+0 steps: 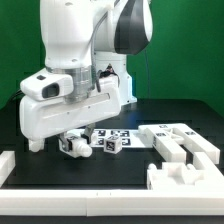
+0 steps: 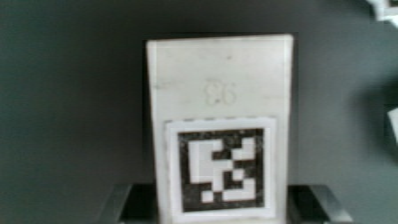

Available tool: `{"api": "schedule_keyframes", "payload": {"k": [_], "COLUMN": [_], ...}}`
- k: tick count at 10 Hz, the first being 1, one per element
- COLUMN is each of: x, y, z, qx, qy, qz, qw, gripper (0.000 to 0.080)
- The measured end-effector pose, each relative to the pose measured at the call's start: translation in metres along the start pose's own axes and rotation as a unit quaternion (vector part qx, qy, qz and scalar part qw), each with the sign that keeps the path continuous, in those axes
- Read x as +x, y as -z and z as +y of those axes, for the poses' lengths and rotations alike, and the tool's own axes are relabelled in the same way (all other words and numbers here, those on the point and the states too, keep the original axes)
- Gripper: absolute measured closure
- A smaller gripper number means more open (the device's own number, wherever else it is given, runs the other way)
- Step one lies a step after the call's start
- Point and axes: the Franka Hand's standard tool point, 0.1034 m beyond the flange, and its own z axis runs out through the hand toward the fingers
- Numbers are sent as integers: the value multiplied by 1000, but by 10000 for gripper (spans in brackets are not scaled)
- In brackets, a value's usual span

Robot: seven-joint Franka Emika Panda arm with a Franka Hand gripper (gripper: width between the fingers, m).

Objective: Assemble chair

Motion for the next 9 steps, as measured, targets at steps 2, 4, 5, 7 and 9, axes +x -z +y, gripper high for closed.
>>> {"api": "schedule_keyframes", "payload": {"k": [2, 4, 5, 7, 9], "x": [2, -6, -7, -8, -7], "y": [1, -1, -2, -7, -7], "z": [-6, -9, -9, -17, -13], "qx": [-55, -54, -55, -51, -47], "qy": [93, 167, 206, 382, 455], "qz": [18, 5, 0, -23, -37], "qw": [994, 984, 977, 922, 888], "gripper": [515, 515, 515, 515, 515]}}
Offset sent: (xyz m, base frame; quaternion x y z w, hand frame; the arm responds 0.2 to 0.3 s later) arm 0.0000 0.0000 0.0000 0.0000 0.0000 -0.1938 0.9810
